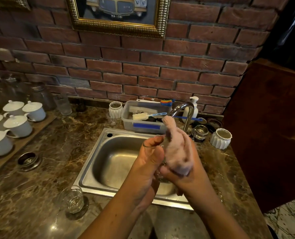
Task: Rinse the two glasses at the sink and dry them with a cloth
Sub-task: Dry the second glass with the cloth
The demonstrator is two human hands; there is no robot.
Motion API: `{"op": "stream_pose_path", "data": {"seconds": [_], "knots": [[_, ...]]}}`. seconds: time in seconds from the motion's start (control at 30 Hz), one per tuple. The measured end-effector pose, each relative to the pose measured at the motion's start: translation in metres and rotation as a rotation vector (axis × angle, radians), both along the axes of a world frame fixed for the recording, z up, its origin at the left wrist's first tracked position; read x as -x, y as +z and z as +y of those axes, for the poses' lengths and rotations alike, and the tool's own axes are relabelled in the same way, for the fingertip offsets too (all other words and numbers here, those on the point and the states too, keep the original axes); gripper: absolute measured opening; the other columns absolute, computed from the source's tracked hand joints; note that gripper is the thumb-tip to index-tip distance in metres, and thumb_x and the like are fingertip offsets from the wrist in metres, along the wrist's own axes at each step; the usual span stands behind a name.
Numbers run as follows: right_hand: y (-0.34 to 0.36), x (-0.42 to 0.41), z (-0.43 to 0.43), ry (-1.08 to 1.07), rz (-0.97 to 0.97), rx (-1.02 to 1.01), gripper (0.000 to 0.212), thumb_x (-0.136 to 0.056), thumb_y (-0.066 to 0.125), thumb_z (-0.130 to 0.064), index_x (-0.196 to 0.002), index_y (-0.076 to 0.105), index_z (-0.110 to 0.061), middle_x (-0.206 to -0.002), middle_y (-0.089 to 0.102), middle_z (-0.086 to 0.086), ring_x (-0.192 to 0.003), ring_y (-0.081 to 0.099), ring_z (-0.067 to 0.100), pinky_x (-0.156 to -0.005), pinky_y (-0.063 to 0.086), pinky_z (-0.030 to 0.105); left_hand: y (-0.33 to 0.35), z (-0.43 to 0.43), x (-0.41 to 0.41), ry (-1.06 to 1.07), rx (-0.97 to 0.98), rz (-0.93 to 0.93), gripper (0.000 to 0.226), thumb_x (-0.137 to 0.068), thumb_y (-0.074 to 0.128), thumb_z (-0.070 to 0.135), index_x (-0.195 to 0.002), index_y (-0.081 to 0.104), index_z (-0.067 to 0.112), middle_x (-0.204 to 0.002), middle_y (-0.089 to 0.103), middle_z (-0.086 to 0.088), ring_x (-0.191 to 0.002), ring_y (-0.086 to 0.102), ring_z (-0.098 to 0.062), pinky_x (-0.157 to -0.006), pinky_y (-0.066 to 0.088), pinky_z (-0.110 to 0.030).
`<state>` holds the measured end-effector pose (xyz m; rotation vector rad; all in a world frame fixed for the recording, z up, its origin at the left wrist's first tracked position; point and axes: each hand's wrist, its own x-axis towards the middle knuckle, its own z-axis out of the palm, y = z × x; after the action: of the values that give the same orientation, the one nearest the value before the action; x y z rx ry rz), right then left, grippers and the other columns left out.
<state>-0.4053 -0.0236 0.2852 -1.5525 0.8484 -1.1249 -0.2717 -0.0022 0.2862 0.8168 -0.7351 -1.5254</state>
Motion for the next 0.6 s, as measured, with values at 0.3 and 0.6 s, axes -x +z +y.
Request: {"op": "stream_pose_path", "data": {"seconds": [0.3,0.6], "knots": [[-0.006,0.008,0.0,0.108,-0.085,-0.3,0.061,-0.061,0.083,-0.038,-0.119,0.066,-0.032,-0.083,0.073,0.005,-0.047,0.045,0.02,-0.037,0.042,0.024,-0.009,-0.004,-0.008,-0.065,0.092,-0.133,0.088,-0.057,0.086,0.063,-0.131,0.06,0.022,-0.13,0.068,-0.013,-0.123,0.063,-0.032,-0.102,0.052,-0.049],[-0.006,0.005,0.005,0.048,-0.108,-0.427,0.083,-0.038,0.093,-0.058,-0.108,0.069,-0.02,-0.087,0.072,0.009,-0.06,0.053,0.029,-0.037,0.043,0.024,-0.016,-0.012,0.004,0.035,0.163,-0.36,0.084,-0.061,0.055,0.093,-0.13,0.055,0.045,-0.131,0.068,0.004,-0.123,0.064,-0.021,-0.106,0.048,-0.051]]}}
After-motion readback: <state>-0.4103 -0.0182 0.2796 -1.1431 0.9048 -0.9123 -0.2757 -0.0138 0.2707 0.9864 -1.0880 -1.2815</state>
